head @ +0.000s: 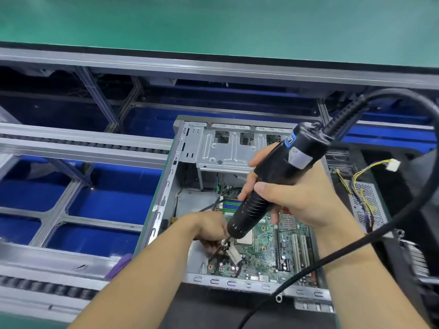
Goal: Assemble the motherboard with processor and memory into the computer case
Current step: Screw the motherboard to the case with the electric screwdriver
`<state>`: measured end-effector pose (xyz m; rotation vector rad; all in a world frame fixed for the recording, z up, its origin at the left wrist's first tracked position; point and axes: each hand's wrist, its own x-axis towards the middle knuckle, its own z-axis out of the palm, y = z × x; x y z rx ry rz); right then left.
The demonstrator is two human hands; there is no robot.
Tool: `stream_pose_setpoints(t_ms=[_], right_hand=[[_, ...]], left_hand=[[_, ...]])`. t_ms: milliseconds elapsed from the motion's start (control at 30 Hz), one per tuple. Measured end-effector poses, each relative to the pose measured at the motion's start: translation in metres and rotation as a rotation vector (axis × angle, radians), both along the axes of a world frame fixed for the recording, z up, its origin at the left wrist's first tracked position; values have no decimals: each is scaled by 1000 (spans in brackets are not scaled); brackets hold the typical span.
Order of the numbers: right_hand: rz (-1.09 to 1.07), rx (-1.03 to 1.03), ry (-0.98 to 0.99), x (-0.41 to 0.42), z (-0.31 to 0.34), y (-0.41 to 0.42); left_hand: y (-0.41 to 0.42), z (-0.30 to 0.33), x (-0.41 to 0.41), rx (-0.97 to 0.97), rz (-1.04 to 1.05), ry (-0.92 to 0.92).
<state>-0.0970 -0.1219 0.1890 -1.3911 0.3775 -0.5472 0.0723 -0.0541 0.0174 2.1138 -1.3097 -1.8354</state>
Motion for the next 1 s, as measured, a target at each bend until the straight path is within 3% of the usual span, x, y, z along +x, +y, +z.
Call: stream_pose_setpoints(t_ms=[167, 300, 1000], right_hand=[[29, -43, 55, 2, -4, 8], [39, -86, 89, 5, -6, 15], [22, -79, 158, 16, -16, 25]], left_hand=[[2, -1, -7, -212, -189, -76], [5, 5, -9, -287, -226, -94], [8, 14, -10, -284, -225, -45]])
